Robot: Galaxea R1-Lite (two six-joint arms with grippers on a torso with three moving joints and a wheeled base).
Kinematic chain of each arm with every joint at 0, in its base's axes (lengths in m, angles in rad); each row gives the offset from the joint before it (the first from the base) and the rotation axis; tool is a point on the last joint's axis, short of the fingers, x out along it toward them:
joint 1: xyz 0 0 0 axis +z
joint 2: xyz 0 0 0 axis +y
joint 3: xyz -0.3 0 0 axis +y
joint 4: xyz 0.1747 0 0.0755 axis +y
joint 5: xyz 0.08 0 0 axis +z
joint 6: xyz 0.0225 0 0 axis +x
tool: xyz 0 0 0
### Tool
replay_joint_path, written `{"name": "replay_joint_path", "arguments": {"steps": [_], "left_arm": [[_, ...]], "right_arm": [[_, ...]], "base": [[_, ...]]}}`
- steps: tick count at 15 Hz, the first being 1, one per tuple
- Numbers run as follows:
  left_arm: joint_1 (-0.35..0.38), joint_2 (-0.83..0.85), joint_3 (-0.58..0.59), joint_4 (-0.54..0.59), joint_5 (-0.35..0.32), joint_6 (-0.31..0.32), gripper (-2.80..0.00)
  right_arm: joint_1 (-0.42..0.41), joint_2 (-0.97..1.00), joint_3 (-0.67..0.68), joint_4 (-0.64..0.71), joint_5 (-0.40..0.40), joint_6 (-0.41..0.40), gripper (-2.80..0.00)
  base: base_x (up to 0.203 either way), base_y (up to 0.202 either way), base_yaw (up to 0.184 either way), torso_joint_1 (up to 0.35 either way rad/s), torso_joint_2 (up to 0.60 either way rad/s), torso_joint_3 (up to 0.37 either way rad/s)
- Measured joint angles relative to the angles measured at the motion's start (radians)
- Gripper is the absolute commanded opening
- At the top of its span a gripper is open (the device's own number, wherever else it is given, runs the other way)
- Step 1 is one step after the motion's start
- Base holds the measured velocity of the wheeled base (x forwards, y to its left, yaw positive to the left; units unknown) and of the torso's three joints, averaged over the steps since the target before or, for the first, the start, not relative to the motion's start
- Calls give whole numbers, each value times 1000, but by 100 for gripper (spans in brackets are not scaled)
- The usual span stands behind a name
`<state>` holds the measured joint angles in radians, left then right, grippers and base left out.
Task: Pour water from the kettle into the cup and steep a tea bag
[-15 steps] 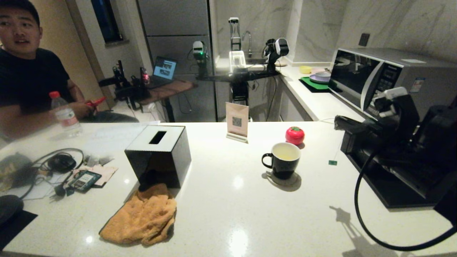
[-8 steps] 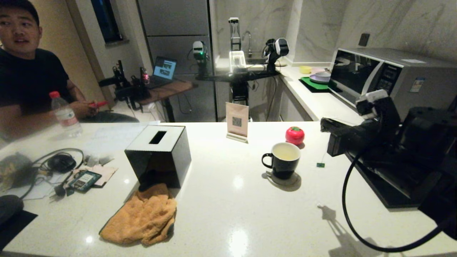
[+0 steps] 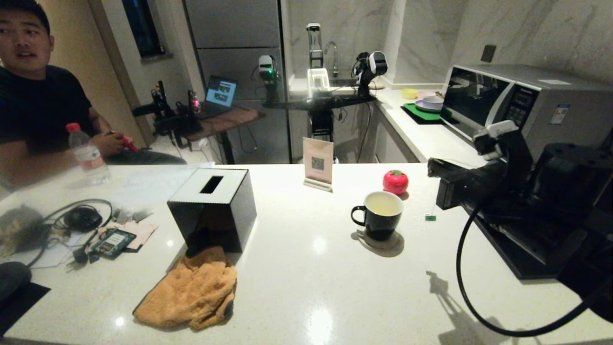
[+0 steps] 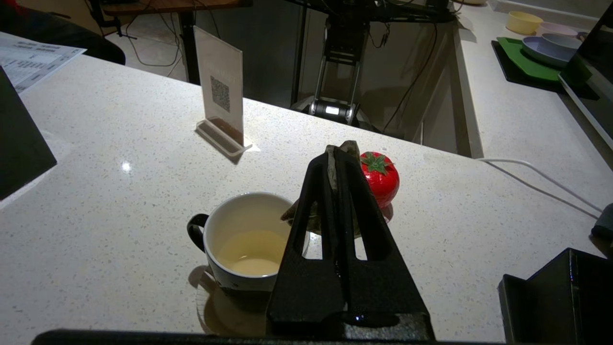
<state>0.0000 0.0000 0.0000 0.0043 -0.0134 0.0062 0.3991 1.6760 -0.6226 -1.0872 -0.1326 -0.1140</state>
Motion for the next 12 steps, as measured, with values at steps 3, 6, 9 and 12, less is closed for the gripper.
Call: {"name": "replay_joint_path", "arguments": {"steps": [3,6,9,12], "left_arm": [[0,0,0,0,0,0,-280],[0,0,0,0,0,0,-280],[0,0,0,0,0,0,-280],[0,0,0,0,0,0,-280]], "right_arm": [[3,0,-6,0,0,0,-280],[4,8,-51,1,4,1,-280],[13,28,-108,7,4,2,-280],[32,48,-137,10,5,2,-280]], "base": [[0,0,0,0,0,0],[0,0,0,0,0,0],[0,0,0,0,0,0],[0,0,0,0,0,0]]}}
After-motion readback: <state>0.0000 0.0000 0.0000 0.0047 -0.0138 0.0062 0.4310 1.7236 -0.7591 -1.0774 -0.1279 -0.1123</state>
